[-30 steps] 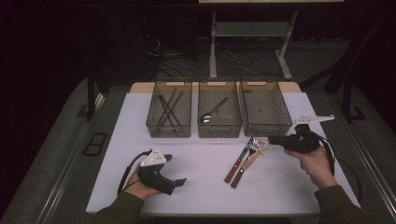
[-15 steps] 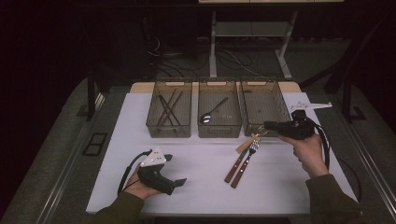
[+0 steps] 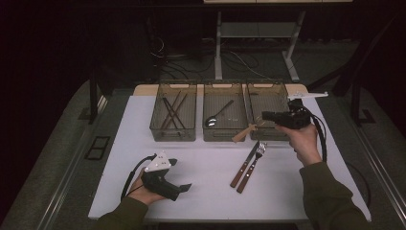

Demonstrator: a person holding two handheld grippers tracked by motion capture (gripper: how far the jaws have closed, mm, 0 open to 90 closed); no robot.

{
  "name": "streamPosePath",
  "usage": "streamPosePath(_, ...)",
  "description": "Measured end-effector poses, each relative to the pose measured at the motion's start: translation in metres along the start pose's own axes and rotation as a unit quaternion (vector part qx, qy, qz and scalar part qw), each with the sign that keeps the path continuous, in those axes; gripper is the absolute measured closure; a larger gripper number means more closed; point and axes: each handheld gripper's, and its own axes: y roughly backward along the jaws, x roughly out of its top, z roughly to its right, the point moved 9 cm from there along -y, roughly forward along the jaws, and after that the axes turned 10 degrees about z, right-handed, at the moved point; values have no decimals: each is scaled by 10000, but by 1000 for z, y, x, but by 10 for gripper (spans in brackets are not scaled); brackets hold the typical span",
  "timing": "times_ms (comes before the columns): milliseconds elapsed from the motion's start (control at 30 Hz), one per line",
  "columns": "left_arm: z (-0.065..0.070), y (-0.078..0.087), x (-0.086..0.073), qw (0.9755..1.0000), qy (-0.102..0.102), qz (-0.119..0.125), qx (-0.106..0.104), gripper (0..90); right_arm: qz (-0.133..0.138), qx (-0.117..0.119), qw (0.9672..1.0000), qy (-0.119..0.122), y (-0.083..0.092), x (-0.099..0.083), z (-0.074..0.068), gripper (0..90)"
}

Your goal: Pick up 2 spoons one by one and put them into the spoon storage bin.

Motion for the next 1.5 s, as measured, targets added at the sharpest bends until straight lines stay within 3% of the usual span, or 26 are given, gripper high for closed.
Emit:
streamPosePath(267,0,0,0,10000,-38,16,3,0,101,-177,9998,-61,-21,26,3,878)
streamPosePath(467,1,0,0,10000,-55,3,-12,0,52,-314,9995,-72,-41,32,5,878)
streamPosePath(900,2,-1,2,10000,-28,80,-35,0,-317,-700,9970,-39,-87,18,5,878)
streamPosePath(1233,4,0,2,9999,-39,77,-68,0,-588,-815,9949,112,-115,4,-3,877)
streamPosePath(1500,4,-1,2,9999,-60,62,-97,0,-750,-754,9943,96,-128,-8,-11,876)
